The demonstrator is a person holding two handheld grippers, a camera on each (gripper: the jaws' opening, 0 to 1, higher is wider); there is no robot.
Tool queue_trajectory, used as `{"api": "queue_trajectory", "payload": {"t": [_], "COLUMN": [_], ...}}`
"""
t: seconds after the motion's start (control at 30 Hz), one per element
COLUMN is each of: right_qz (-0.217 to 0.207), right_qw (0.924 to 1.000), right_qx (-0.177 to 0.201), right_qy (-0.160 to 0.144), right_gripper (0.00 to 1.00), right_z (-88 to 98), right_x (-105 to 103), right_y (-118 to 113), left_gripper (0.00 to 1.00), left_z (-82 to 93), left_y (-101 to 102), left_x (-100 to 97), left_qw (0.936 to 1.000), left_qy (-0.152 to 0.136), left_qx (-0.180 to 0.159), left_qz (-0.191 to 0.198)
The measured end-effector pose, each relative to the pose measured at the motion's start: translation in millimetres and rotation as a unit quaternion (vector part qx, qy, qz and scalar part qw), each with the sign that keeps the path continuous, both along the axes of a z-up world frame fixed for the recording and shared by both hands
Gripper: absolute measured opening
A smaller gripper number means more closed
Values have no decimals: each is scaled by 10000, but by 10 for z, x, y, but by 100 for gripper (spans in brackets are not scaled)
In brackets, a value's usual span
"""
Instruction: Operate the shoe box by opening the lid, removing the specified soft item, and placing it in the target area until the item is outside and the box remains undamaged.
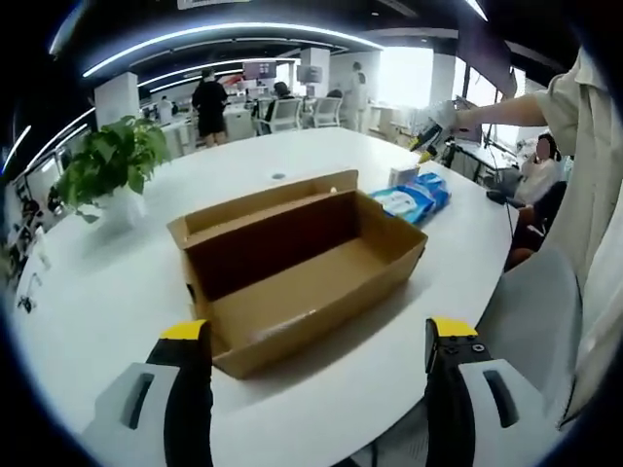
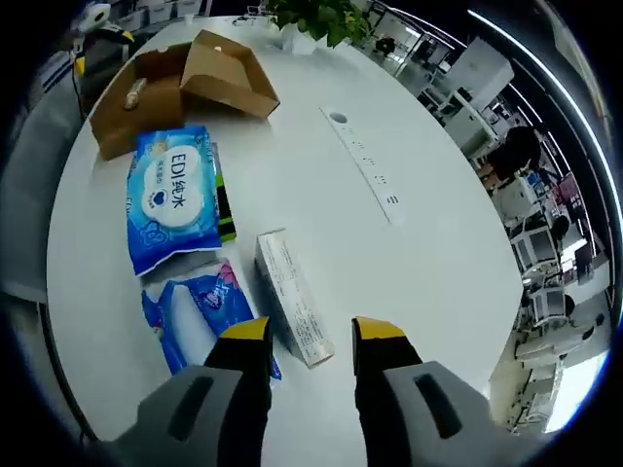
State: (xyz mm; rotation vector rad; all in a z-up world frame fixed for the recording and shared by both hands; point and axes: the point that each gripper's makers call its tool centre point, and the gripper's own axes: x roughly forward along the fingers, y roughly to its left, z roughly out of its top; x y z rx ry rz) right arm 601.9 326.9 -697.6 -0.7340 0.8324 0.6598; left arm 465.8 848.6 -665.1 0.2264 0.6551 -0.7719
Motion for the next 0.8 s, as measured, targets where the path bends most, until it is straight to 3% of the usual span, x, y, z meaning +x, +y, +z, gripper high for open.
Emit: {"api": "queue_trajectory", "payload": {"t": [0.17, 0.43, 0.8], "right_qz": [-405, -1053, -1297], "right_qw": [9979, 9856, 9798], "right_qx": [464, 1269, 1468], "right_qy": [-224, -379, -394], "right_gripper": [37, 48, 60], "right_z": [177, 372, 343], "right_x": [-54, -248, -705], "right_y": [82, 250, 532], "left_gripper": [89, 87, 81], "left_z": [45, 84, 20], "left_y": [-6, -9, 1], "left_x": [42, 89, 157], "left_qw": [10000, 9998, 9989], "left_qy": [-20, -26, 180], "left_qx": [-15, -54, 51], "left_qz": [-55, -175, -421]}}
